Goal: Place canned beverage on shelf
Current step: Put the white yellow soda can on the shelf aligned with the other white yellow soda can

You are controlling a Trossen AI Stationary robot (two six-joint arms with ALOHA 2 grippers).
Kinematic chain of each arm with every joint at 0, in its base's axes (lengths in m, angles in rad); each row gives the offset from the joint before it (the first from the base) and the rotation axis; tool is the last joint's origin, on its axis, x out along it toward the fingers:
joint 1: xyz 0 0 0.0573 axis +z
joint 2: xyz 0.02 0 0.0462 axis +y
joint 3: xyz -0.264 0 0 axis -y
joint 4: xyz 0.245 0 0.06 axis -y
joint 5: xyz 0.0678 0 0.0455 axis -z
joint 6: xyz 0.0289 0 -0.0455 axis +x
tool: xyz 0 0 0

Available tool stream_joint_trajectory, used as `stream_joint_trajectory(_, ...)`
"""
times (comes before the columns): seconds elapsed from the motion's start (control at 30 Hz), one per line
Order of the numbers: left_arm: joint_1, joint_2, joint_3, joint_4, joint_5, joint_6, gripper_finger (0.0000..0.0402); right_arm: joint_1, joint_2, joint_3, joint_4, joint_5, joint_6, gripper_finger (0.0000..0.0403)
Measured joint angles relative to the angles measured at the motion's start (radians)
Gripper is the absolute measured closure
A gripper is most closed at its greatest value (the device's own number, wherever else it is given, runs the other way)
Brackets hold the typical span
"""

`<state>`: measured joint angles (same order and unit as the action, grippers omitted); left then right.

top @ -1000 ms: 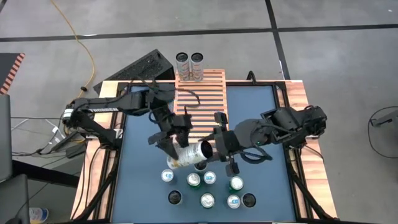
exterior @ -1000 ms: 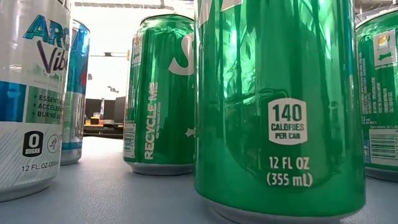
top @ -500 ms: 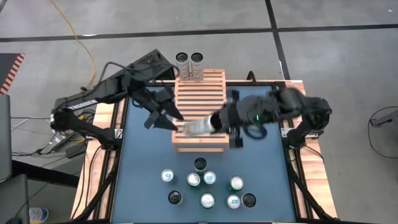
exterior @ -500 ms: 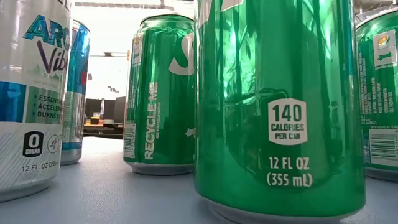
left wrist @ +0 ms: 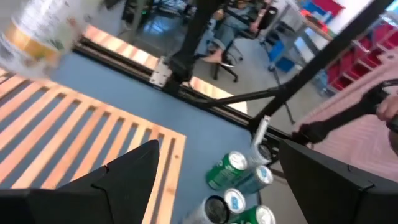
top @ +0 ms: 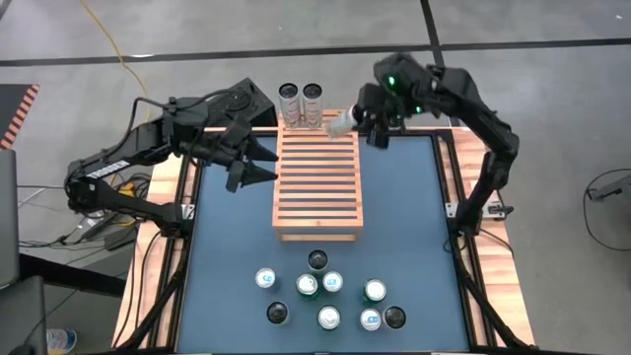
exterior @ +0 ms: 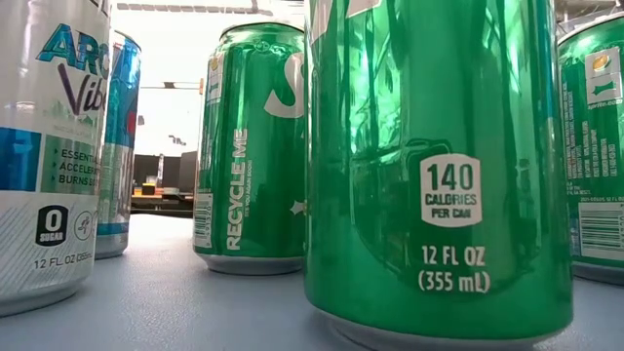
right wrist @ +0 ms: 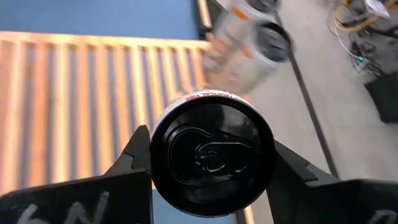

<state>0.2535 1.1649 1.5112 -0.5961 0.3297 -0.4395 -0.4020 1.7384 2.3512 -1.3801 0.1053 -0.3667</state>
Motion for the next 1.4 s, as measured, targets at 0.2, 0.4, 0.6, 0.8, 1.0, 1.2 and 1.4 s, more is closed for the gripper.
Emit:
stream_joint_trajectory(0.2, 0.0, -0.001, 0.0, -0.015, -0.07, -0.009, 0.0084, -0.156, 0.036, 0.0, 0.014, -0.04, -0.113, 0.0237)
stream_joint_trajectory(0.4, 0.0, -0.001, 0.0, -0.022, -0.161, -0.024, 0.0084, -0.224, 0.101, 0.0, 0.032, -0.089, -0.24, 0.0237)
stream_joint_trajectory(0.6, 0.0, 0.0, 0.0, -0.022, -0.21, -0.046, 0.0084, -0.247, 0.167, 0.0, 0.033, -0.108, -0.31, 0.0237)
stream_joint_trajectory(0.8, 0.009, 0.0, 0.0, -0.023, -0.238, -0.027, 0.0084, -0.256, 0.183, 0.003, 0.025, -0.1, -0.315, 0.0237)
stream_joint_trajectory(1.0, 0.046, 0.0, 0.0, -0.025, -0.237, 0.016, 0.0084, -0.234, 0.171, 0.005, 0.003, -0.103, -0.281, 0.0237)
stream_joint_trajectory(1.2, 0.121, 0.0, 0.0, -0.027, -0.185, 0.04, 0.0084, -0.22, 0.16, 0.004, -0.056, -0.107, -0.277, 0.0237)
stream_joint_trajectory(1.4, 0.184, 0.0, 0.0, -0.027, -0.153, 0.04, 0.0084, -0.22, 0.16, 0.003, -0.053, -0.105, -0.265, 0.0237)
